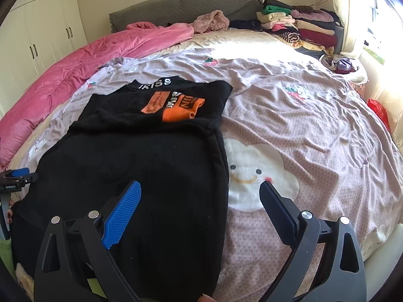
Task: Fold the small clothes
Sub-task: 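Move both open tools to the hem of the black sweatshirt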
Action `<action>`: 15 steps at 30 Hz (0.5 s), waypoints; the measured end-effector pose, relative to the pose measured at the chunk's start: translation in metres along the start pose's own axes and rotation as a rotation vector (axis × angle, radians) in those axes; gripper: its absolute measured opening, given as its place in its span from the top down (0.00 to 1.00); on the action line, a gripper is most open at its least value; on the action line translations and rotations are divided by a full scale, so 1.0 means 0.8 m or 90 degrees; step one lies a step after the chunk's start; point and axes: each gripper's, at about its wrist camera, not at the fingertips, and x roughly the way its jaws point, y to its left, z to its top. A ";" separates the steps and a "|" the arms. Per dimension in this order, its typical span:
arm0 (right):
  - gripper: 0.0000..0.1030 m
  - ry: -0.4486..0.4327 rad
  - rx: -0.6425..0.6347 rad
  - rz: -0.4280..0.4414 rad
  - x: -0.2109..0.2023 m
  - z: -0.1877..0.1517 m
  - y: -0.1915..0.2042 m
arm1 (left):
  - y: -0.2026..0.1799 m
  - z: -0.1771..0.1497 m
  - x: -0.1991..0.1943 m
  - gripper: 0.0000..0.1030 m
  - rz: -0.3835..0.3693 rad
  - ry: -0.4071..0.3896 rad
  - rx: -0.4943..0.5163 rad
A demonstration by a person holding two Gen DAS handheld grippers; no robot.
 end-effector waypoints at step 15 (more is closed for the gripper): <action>0.09 0.053 0.000 0.011 -0.004 -0.049 -0.009 | -0.033 -0.018 0.008 0.26 -0.072 0.036 0.047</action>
